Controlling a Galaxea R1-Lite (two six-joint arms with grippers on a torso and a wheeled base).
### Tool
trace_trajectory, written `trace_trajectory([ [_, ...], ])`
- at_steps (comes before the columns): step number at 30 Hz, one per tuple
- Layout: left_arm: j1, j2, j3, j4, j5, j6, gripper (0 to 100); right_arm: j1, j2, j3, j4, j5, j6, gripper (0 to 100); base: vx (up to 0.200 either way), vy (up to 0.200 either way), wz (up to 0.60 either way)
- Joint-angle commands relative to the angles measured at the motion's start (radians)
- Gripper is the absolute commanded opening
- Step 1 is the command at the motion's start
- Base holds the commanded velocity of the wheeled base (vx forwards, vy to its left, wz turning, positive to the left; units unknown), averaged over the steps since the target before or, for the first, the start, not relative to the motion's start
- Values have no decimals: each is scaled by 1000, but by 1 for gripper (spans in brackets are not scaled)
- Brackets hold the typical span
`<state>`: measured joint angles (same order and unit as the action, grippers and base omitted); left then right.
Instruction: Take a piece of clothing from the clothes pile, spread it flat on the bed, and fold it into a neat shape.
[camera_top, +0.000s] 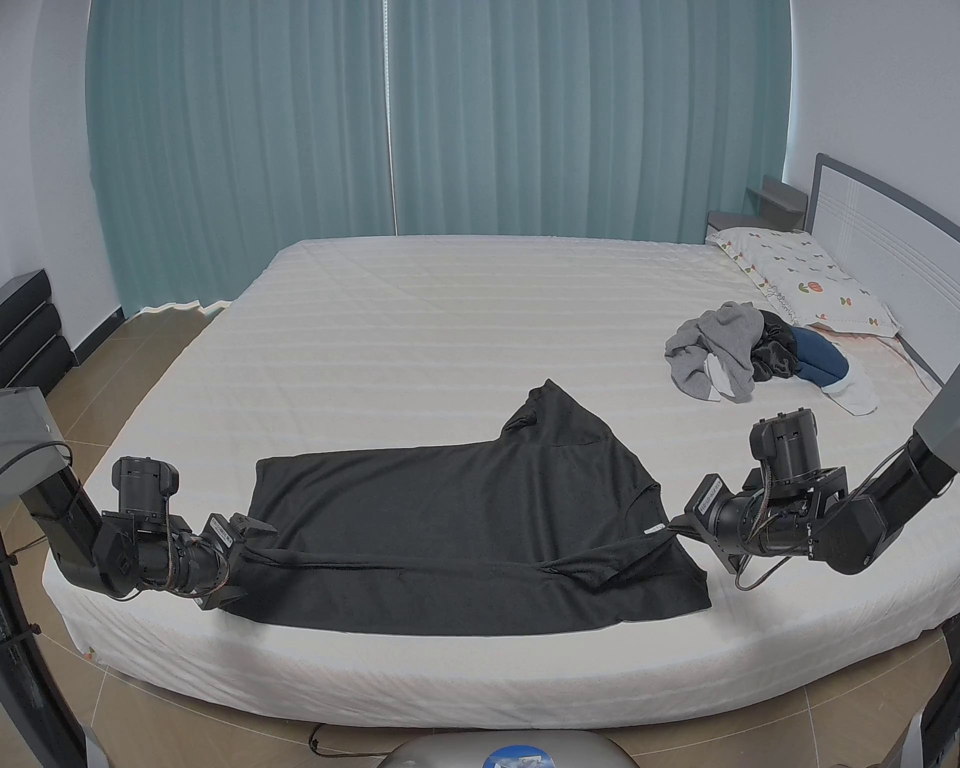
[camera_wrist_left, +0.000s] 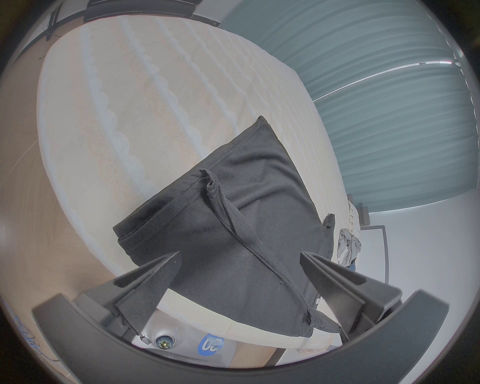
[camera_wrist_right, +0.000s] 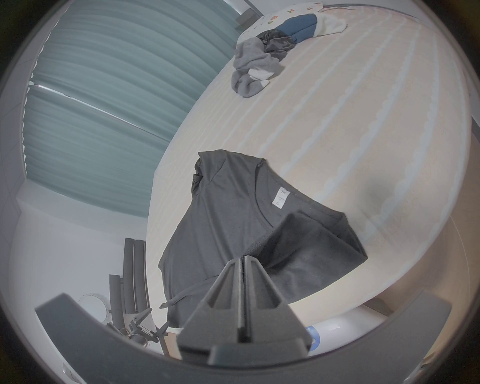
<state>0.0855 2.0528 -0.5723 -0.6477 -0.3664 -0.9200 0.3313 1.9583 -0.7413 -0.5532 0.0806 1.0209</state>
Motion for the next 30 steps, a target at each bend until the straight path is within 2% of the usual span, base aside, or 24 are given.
trace_trajectory([
  [1,0,0,-1,-1,0,0,100,15,-38,-50,44,-2,15,0,0,0,0],
  [10,0,1,-1,-1,0,0,100,17,-91,-52,133,-2,30,0,0,0,0],
  [17,0,0,0,-1,0,0,100,15,-93,48,141,-4,18,0,0,0,0],
  [22,0,0,0,-1,0,0,100,5,-55,103,130,-2,-51,0,0,0,0],
  [23,0,0,0,0,0,0,100,3,-39,108,128,-4,-59,100,0,0,0],
  [30,0,0,-1,-1,0,0,100,-1,-6,118,124,-4,-130,100,0,0,0],
])
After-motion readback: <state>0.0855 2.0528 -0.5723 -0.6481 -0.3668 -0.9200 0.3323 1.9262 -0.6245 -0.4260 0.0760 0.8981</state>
